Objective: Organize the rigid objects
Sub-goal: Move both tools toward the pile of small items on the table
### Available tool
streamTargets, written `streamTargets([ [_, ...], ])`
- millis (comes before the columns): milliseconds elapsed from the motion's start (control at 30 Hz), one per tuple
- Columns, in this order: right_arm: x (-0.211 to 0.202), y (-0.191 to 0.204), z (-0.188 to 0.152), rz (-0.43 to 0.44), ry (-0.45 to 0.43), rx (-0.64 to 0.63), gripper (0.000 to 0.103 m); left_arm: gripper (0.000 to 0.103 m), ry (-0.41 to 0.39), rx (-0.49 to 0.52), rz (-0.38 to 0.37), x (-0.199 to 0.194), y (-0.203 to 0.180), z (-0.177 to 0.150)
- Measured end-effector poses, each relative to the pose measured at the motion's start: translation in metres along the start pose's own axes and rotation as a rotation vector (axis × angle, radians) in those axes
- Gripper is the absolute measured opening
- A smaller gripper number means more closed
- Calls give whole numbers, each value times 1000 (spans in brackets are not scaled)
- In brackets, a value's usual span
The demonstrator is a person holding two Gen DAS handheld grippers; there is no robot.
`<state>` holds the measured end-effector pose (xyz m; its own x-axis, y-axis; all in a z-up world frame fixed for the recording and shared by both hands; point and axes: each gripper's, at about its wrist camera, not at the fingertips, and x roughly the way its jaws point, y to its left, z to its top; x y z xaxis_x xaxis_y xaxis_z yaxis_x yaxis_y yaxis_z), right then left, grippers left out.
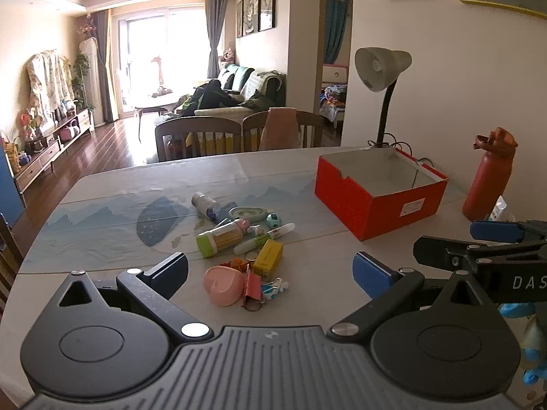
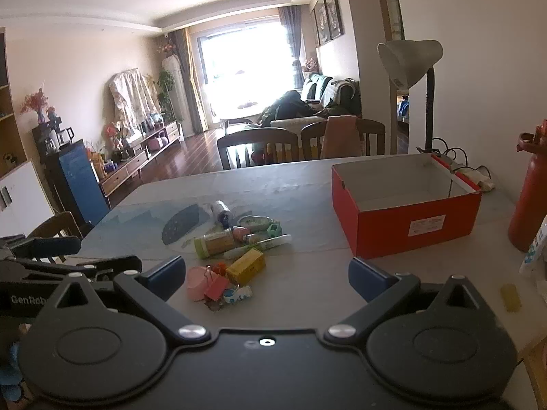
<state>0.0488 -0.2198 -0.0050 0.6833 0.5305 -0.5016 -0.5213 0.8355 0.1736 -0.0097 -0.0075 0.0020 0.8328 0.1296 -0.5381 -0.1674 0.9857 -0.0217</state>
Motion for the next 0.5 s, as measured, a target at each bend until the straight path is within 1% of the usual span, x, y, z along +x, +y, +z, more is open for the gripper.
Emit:
streamTargets([
  [167,1,-2,1,41,1,-18,102,103,0,-9,14,1,-3,0],
  [367,3,1,2,113,-1,-78,97,103,7,-21,34,4,-3,-2],
  [500,8,0,5,123,0,-80,98,103,14,-22,44,11,-2,-2],
])
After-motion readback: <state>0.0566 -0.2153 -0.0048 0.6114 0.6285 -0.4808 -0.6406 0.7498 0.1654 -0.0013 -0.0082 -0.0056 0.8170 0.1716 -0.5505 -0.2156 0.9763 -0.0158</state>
